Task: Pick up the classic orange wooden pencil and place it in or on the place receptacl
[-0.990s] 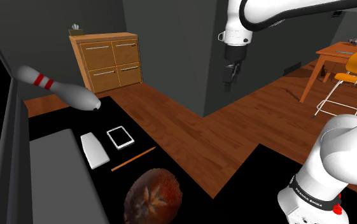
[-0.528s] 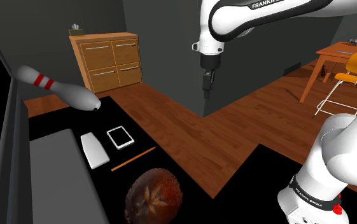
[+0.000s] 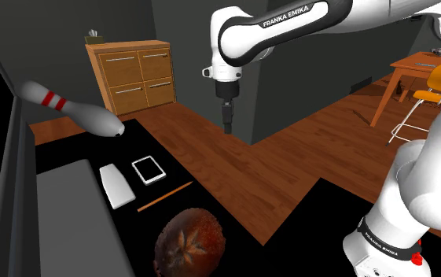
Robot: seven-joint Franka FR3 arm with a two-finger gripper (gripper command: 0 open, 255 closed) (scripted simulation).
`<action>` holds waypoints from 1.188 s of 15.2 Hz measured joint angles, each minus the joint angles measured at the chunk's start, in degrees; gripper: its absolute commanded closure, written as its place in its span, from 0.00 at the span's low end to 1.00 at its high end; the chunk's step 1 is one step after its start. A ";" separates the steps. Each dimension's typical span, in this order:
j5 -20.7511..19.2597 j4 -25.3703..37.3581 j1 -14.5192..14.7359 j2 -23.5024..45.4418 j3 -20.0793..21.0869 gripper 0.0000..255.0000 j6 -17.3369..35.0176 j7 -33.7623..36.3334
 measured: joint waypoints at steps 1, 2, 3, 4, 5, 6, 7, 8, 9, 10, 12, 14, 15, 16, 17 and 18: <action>0.31 2.15 0.55 2.04 0.51 0.00 -0.33 -0.87; 0.59 2.87 0.94 3.45 0.90 0.00 0.15 -2.03; 0.90 3.66 1.53 4.70 1.49 0.00 0.43 -2.81; 1.09 5.57 1.95 6.87 1.93 0.00 0.51 -3.87; 1.25 7.33 2.36 8.77 2.40 0.00 0.41 -4.89; 1.41 8.83 2.82 10.24 2.92 0.00 0.16 -5.78; 1.56 10.00 3.26 11.32 3.44 0.00 -0.13 -6.73; 1.67 11.22 3.81 13.06 4.04 0.00 0.26 -7.51; 1.72 12.92 4.24 14.94 4.55 0.00 0.19 -8.45; 1.80 14.26 4.67 16.00 5.08 0.00 -0.30 -9.35; 1.74 17.81 5.58 19.45 6.12 0.00 -0.82 -11.14; 1.65 20.81 6.67 22.29 7.27 0.00 -1.37 -12.65; 1.52 22.50 7.23 24.10 7.82 0.00 -1.40 -13.43; 1.41 23.97 7.72 25.52 8.34 0.00 -1.71 -14.31; 1.24 25.91 8.39 27.09 8.92 0.00 -2.27 -14.93; 1.12 27.31 9.04 28.39 9.51 0.00 -2.56 -15.61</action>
